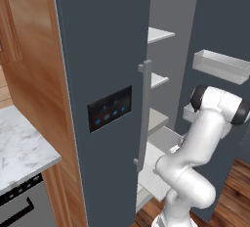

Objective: Place the lemon wedge and potato inside the fridge drawer. Close the drawer after placing the vegetables.

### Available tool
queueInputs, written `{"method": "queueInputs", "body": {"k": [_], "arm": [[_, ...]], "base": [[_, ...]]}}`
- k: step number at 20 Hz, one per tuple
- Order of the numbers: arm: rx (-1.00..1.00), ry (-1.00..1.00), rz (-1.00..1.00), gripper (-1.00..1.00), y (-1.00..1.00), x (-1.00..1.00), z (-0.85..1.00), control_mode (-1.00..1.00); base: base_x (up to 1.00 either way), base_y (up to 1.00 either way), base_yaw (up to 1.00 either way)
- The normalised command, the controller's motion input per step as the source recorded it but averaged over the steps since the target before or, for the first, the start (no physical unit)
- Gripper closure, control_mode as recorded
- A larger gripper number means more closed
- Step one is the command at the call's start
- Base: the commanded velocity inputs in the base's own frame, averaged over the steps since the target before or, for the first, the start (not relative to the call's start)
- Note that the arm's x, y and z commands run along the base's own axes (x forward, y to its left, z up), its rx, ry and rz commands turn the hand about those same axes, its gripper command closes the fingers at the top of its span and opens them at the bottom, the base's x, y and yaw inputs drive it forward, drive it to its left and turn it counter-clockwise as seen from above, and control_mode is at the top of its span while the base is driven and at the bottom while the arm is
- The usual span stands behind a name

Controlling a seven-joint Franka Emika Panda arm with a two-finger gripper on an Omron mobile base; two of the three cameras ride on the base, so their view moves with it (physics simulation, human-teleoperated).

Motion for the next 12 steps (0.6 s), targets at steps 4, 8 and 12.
{"method": "queueInputs", "body": {"k": [4,8,12], "arm": [[0.00,-0.04,0.00,-1.00,0.00,-1.00,0.87,-1.00],[0.00,-0.02,0.00,-1.00,0.00,-1.00,0.88,-1.00],[0.00,-0.01,0.00,-1.00,0.00,-1.00,0.47,-1.00]], "base": [[0.00,0.00,0.00],[0.00,0.00,0.00],[0.00,0.00,0.00]]}}
